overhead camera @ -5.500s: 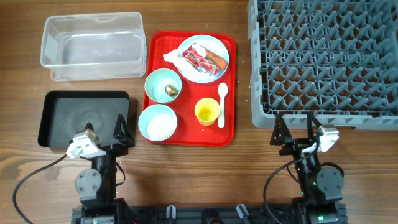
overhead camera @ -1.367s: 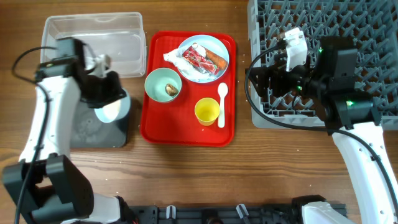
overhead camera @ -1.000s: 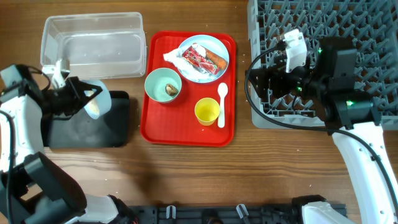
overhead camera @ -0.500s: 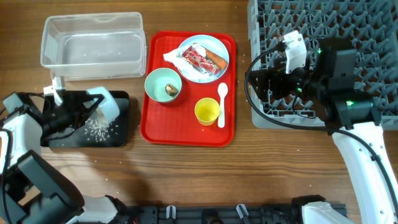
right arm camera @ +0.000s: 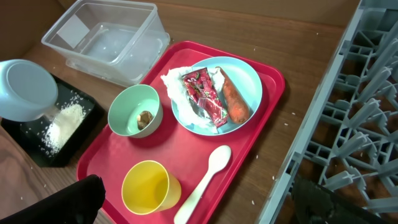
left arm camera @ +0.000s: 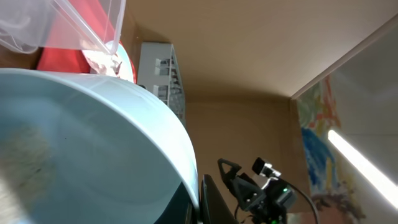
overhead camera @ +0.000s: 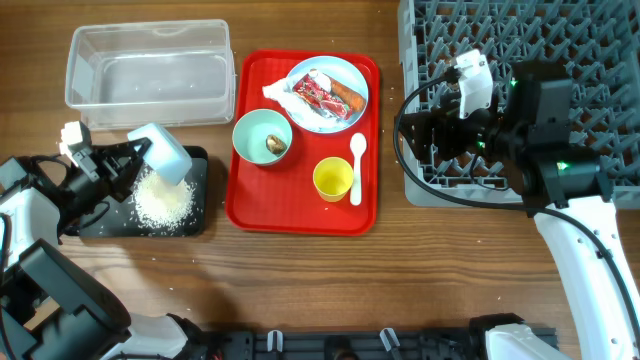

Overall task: Sort waste into correct bins and load items into the dishwasher rack
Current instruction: 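Carry the rice bowl over the black tray and tip rice out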

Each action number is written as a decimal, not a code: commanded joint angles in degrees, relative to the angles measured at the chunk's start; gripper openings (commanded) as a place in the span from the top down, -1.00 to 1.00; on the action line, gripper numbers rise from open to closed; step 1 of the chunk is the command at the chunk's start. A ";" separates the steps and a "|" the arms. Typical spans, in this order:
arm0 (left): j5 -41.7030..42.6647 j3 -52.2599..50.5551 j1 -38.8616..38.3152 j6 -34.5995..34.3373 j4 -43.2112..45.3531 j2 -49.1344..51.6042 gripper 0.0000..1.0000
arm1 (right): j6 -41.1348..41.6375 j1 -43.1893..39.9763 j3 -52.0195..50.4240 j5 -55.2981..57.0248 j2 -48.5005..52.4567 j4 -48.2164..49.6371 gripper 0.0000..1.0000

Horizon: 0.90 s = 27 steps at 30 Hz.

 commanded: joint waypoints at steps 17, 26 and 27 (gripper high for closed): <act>1.22 -0.31 0.44 -4.68 2.34 0.55 0.92 | 0.07 0.07 1.01 2.56 0.48 -0.68 -1.00; 0.74 -0.24 -0.44 -6.88 3.41 0.44 0.92 | 0.04 0.07 1.01 2.56 0.48 -1.14 -0.99; 0.72 -0.20 -0.92 -6.86 3.85 0.17 0.92 | 0.04 0.07 1.01 2.56 0.48 -1.14 -0.99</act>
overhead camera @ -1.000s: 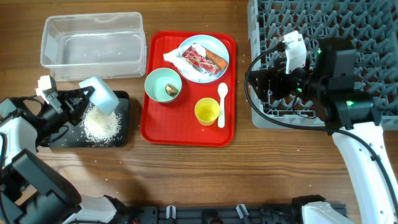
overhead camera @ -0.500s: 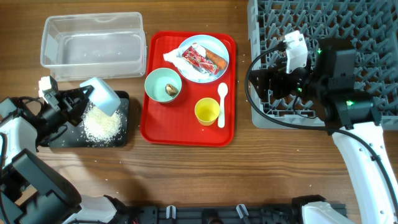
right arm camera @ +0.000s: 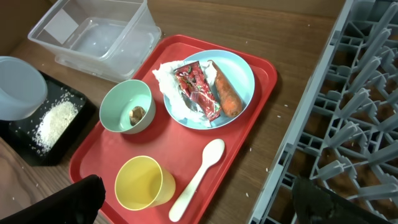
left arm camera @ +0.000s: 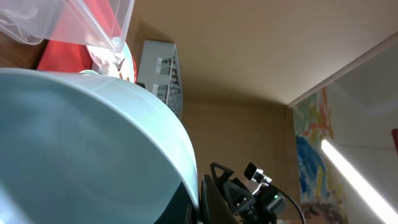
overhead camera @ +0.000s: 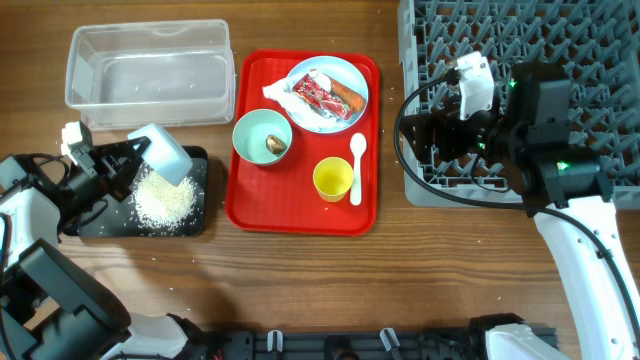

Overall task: Sort waste into correct bins and load items into the dishwasher rack
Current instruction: 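Carry the rice bowl over the black tray and tip rice out, then set the emptied light-blue bowl back on the red tray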

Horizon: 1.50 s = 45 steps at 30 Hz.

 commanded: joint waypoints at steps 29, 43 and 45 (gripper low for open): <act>-88.72 1.11 -75.91 -0.79 0.83 -0.13 -0.38 | 0.07 0.07 1.01 0.83 0.90 0.37 -0.99; -94.68 18.97 -68.89 3.76 3.50 -1.53 -0.96 | 0.07 0.07 1.01 0.83 0.96 0.31 -0.99; -94.68 18.97 -68.65 3.76 4.63 -0.42 -0.84 | 0.07 0.07 1.01 0.83 0.96 0.33 -1.00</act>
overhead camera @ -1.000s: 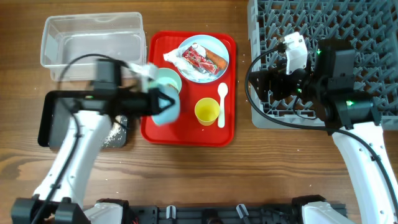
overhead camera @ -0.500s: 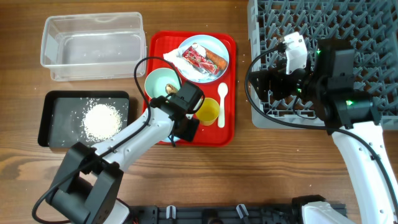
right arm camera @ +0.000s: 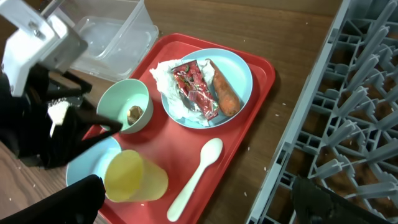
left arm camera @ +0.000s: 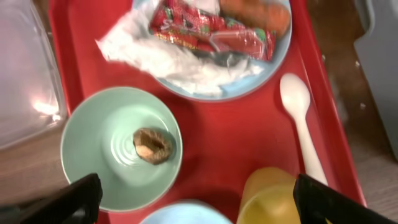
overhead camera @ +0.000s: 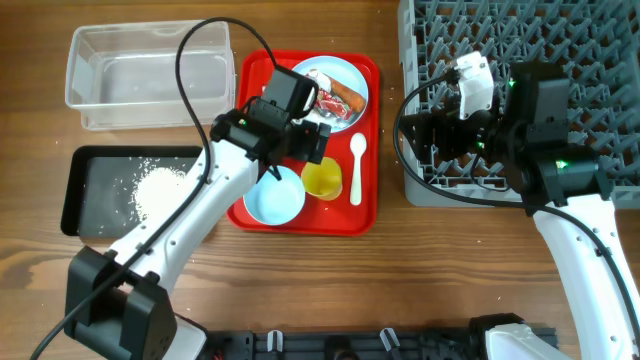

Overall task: Sort waste into correct bins and load items into the dishwasher rack
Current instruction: 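Set the emptied light-blue bowl back on the red tray, then grasp the green bowl with the left gripper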

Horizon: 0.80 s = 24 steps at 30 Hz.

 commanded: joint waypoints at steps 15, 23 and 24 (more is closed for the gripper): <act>-1.01 0.61 2.60 -4.22 10.45 19.28 0.28 | 0.02 0.07 1.01 0.57 0.72 0.26 -0.99; -0.96 1.68 4.48 -9.44 9.46 18.84 0.92 | 0.00 0.07 1.01 0.57 2.73 0.13 -0.99; -0.87 3.30 4.44 -9.68 6.25 17.90 0.92 | -0.13 0.07 1.01 0.57 2.82 0.09 -1.00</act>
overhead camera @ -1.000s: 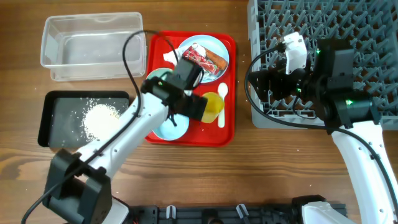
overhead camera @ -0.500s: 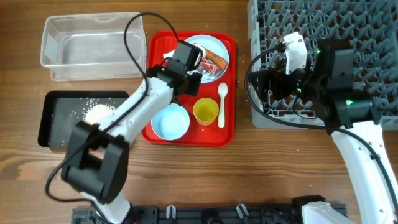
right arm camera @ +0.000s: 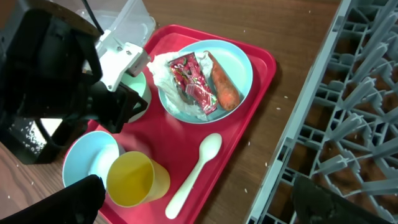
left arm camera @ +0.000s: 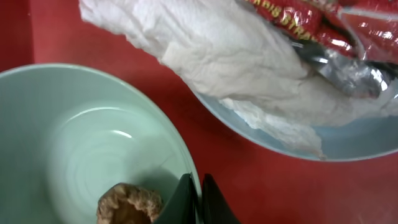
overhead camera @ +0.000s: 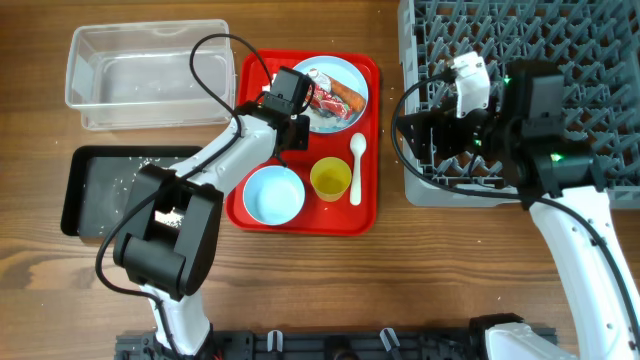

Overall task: Sort waste into correct bins and load items into the dishwasher rack
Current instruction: 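Grasp the green bowl with the left gripper, then tip the green bowl over the black tray to dump the scrap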

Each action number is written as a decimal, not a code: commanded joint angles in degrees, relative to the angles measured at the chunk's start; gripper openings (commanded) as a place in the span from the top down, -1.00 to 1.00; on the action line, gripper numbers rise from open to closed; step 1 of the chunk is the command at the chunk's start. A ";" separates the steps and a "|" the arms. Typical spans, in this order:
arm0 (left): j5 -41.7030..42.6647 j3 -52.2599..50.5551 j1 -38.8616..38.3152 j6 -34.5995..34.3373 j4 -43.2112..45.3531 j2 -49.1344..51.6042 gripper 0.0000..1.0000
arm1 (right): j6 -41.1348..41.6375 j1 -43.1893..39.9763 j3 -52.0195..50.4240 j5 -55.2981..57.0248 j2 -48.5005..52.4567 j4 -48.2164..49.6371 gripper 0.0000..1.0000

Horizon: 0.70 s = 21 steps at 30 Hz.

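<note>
My left gripper (left arm camera: 196,198) is shut on the rim of the green bowl (left arm camera: 93,137), one finger inside and one outside. A brown food scrap (left arm camera: 127,202) lies in that bowl. In the overhead view my left arm covers most of the bowl on the red tray (overhead camera: 300,222). Behind it is the blue plate (overhead camera: 345,100) with a white napkin (left arm camera: 249,68), a red wrapper (right arm camera: 193,84) and an orange sausage (right arm camera: 224,87). An empty light blue bowl (overhead camera: 274,193), yellow cup (overhead camera: 330,179) and white spoon (overhead camera: 356,165) also sit on the tray. My right gripper (right arm camera: 199,205) hangs open at the rack's left edge.
The grey dishwasher rack (overhead camera: 560,60) fills the right side. A clear plastic bin (overhead camera: 150,75) stands at the back left. In front of it lies a black tray (overhead camera: 85,190) with spilled rice. Loose grains dot the wooden table.
My left gripper was open above the tray's bowls and cup; now it is lower and shut on the green bowl's rim. The right arm has barely moved.
My left gripper held the light blue bowl tipped over the black tray, with rice heaped below, and stayed so at the following moment. Later that bowl stood empty on the red tray with the gripper open above. Now the gripper pinches the green bowl's rim.
</note>
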 commanded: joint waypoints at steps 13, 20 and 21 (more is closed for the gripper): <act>14.19 10.25 21.40 -4.24 -35.01 -20.94 0.92 | 0.04 0.07 1.01 2.69 0.87 0.70 -1.00; 45.27 3.65 49.16 9.77 -30.42 -20.94 0.91 | 0.13 0.07 1.01 2.67 0.87 0.55 -0.99; 50.07 1.20 53.09 10.80 -28.04 -20.94 0.91 | 0.57 0.07 1.01 2.67 0.87 0.57 -0.99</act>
